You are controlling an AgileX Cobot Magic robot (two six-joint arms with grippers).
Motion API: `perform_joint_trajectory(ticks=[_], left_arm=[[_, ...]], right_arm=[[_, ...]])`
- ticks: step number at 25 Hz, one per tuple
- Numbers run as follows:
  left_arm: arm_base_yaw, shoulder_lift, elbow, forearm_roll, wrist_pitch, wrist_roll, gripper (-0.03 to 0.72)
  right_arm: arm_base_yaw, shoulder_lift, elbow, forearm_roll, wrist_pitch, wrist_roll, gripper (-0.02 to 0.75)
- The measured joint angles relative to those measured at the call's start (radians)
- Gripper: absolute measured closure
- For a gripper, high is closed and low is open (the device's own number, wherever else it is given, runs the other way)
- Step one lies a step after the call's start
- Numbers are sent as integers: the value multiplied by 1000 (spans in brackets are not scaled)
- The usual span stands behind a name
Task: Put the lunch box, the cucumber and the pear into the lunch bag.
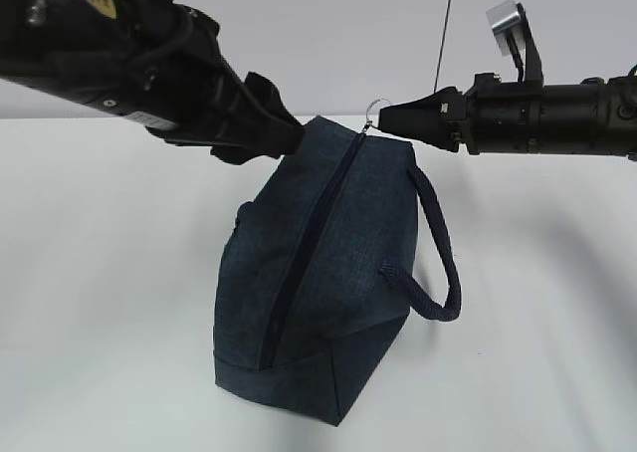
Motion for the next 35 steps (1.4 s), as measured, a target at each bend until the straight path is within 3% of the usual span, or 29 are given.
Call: perform_joint_trajectory(ticks=[14, 23, 35], left_arm=[[16, 298, -335, -8, 101, 0, 314], [114, 368, -432, -79, 208, 0, 345], [118, 453, -575, -110, 410, 0, 393]], right_arm=[[0, 0, 0, 0, -2, 0, 738], [0, 0, 0, 0, -2, 1, 738], [-2, 0, 0, 0, -2, 1, 738]])
